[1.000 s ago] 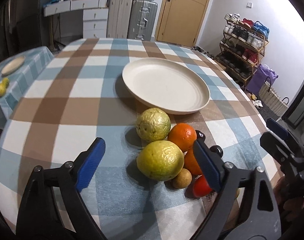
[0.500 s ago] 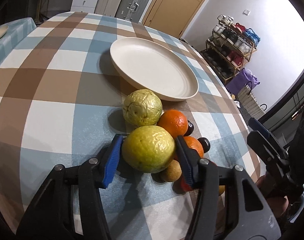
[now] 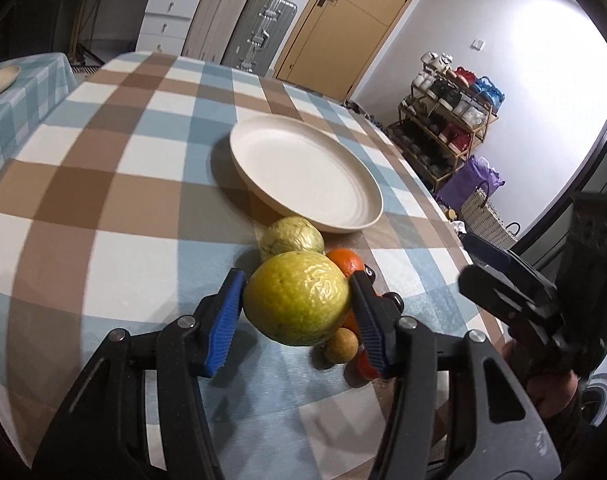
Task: Organize fruits
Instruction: 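Grasp the large yellow-green citrus with the left tool while the right tool approaches the green citrus, then lift the yellow citrus with the left tool while the right tool grasps the green citrus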
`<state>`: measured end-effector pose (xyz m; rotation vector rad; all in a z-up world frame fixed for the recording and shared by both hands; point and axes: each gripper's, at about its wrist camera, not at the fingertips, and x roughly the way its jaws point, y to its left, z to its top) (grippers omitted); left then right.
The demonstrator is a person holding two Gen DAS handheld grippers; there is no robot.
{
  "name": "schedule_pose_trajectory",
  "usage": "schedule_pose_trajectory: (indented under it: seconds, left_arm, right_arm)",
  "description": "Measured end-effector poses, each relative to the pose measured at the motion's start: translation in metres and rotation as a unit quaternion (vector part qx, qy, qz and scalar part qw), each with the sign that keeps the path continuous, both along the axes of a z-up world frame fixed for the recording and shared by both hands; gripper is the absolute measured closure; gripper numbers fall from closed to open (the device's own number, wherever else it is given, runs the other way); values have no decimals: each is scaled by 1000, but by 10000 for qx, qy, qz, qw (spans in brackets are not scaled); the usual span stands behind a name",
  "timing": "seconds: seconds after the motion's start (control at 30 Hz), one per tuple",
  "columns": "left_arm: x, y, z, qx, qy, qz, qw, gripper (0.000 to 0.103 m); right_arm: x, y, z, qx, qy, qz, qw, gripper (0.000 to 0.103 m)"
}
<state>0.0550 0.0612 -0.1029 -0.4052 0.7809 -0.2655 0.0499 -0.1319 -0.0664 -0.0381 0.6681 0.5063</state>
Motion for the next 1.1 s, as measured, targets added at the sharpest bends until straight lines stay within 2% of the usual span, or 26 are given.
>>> schedule_pose_trajectory:
  seconds: [0.17, 0.33, 0.4, 0.53, 0.9, 1.0, 1.07, 1.1]
  left_arm:
    - [-11, 24, 5, 61, -124, 186, 9997, 52]
    - [-21, 50, 1, 9, -83, 501, 9987, 52]
    - [-24, 58, -1, -35, -64, 562, 9984, 52]
    - [-30, 69, -4, -72, -46, 667, 9977, 52]
    - [-28, 80, -16, -238, 57, 723, 9971, 52]
    - [-28, 82, -17, -249, 79, 774, 9967, 52]
    - [-28, 83, -19, -257, 93, 780, 9966, 52]
    - [-27, 83, -19, -265, 96, 786, 9965, 52]
  right_arm:
    - [27, 28, 0, 19, 483, 481, 9977, 0]
    - [61, 58, -12, 150, 1278, 904, 9875, 0]
    - [75, 72, -21, 69, 1666, 954, 9814, 0]
    - [87, 93, -33, -213, 1972, 969, 9753, 0]
    - [88, 124, -43, -742, 2100, 1050, 9692, 1]
    - [87, 129, -42, -919, 1998, 964, 9707, 11]
    - [85, 133, -44, -1082, 1951, 951, 9702, 26]
    - [85, 136, -46, -1182, 1959, 947, 9689, 28]
